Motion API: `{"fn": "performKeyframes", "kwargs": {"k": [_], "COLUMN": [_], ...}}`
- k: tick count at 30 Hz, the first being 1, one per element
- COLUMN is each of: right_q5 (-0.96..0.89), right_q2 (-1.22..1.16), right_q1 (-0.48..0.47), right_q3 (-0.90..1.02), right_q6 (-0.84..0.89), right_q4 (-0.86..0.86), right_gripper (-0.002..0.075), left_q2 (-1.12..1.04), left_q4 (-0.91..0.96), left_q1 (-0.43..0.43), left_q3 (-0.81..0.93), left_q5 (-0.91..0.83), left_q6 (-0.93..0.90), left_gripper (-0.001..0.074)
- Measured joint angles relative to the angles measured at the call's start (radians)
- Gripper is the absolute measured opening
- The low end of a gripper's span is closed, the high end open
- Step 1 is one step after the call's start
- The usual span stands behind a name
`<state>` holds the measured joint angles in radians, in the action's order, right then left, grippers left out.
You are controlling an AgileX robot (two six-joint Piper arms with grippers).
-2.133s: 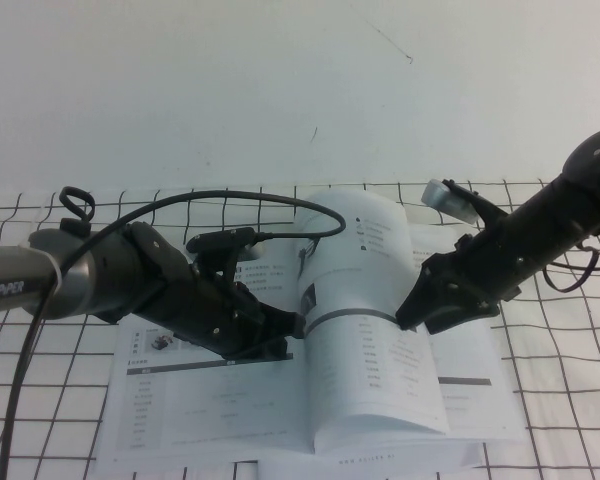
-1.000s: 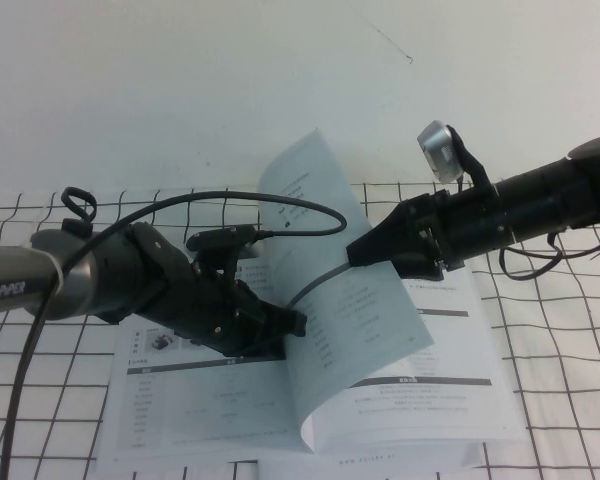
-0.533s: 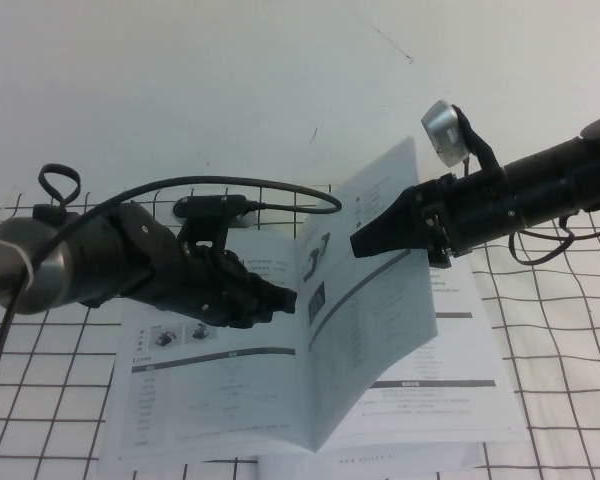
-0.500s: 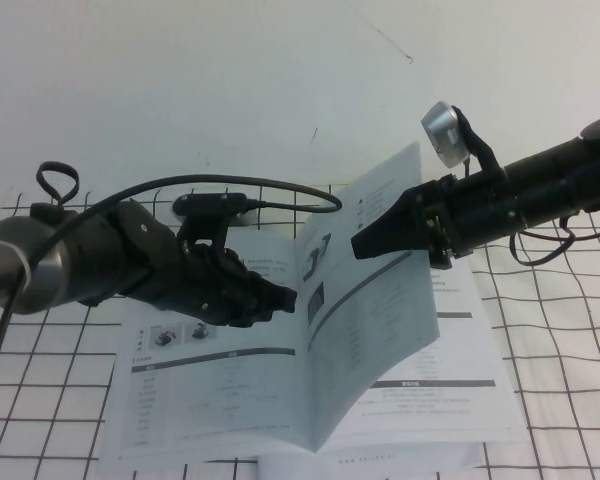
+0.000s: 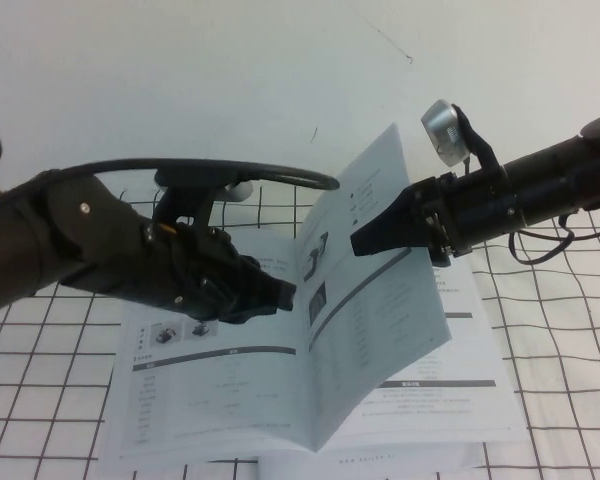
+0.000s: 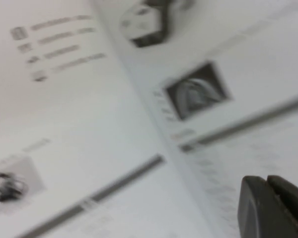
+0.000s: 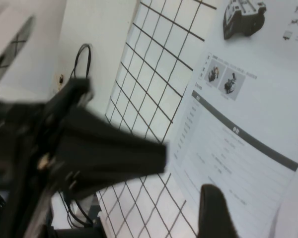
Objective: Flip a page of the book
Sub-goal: Open the closed book
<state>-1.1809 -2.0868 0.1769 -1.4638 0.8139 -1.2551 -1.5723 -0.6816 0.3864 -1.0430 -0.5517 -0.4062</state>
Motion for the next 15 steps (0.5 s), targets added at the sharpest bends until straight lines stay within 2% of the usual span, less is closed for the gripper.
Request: {"fn": "performKeyframes", "kwargs": {"k": [4,8,15], "right_q5": [0.0,0.0,0.0], "right_q2": [0.0,0.0,0.0], "right_q1": [0.0,0.0,0.0], "right_q3": [0.0,0.0,-0.002], "right_q6": [0.0,0.004,0.008], "right_q4": [-0.017,-0.03,-0.068], "right_gripper": [0.0388,0.0388,0.0388], "left_q2": [0.159,0.275,0.245], "left_q4": [0.004,0.005,-0.006], "left_q1": [0.104,0.3,0.583], "left_q3": [0.107,0.215,0.263], "left_q5": [0.019,0.159,0.433], "left_q6": [0.005,0.003,0.003], "left_gripper": [-0.0002,-0.0002,-0.0002]}}
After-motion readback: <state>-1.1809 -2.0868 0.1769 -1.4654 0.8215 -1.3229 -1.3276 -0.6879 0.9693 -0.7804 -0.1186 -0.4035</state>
